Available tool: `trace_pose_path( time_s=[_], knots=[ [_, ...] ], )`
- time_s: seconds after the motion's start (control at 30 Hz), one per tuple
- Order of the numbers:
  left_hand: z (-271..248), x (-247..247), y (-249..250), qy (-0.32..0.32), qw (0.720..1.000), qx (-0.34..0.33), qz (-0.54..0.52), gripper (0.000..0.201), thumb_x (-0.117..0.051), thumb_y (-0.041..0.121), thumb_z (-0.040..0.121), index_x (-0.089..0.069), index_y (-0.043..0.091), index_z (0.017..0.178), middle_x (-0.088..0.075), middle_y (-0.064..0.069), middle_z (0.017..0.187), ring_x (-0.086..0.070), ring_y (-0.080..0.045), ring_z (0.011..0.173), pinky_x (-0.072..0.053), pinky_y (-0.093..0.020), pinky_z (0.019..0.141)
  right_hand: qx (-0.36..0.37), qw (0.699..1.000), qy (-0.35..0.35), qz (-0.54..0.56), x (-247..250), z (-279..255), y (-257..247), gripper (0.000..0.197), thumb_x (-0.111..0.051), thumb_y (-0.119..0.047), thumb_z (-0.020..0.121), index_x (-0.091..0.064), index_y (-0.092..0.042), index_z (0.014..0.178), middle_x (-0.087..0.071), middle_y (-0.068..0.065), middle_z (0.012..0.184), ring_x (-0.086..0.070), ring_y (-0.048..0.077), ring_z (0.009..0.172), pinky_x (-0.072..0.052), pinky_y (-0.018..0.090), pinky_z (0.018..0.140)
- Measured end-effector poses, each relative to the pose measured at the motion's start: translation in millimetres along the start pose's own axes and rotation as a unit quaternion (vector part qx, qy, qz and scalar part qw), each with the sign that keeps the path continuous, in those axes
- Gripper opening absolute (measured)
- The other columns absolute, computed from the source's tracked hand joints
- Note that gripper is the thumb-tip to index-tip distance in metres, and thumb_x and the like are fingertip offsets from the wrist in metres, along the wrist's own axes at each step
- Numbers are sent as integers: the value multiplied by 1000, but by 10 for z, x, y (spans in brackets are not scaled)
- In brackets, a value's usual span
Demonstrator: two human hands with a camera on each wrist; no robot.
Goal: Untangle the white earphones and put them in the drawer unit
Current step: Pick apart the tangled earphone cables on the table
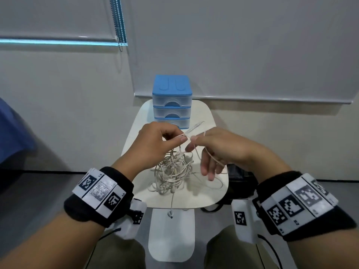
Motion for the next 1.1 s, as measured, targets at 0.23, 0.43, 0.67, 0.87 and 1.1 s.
trace_pose_path(
  time_s=[0.23,0.43,0.67,0.87,1.1],
  knots=[
    [5,-18,-39,-15,1000,3,17,10,-77,31,93,-75,26,84,-71,10,75,-65,-10,76,-56,-39,82,103,986,121,58,229,58,-169,19,-60,-17,97,-68,-6,83,-69,8,66,-61,18,59,-37,30,58],
    [5,-176,-163,-81,995,56,28,12,-71,38,96,-67,33,85,-72,15,75,-67,-10,76,-51,-48,92,232,906,308,173,762,-169,-429,39,-58,2,74,-77,-6,107,-78,11,105,-74,15,98,-54,26,84],
    [-32,-301,-262,-122,987,83,59,15,-60,50,81,-66,36,81,-55,18,63,-52,-11,68,-46,-51,90,394,750,474,240,1193,-785,-688,54,-56,19,84,-59,5,136,-70,16,126,-72,15,112,-55,30,100],
    [-21,-189,-304,-74,990,98,64,16,-65,34,97,-64,30,82,-55,20,58,-56,-15,67,-45,-49,88,381,699,589,139,1363,-1144,-634,13,-76,-11,87,-77,-5,98,-77,10,85,-76,19,75,-62,35,66],
    [-20,31,-107,58,997,40,25,18,-63,44,100,-59,32,88,-62,11,66,-58,-17,70,-49,-56,93,-19,935,247,-255,819,-232,5,13,-71,-28,93,-78,-23,83,-63,-10,72,-56,8,66,-41,28,60]
  ],
)
Point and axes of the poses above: each hand's wrist, its own z-axis towards the middle knuckle, its own x-axis out of the back of the hand, y = z × x, the point moved 10 cm from there along z, towards the middle knuckle
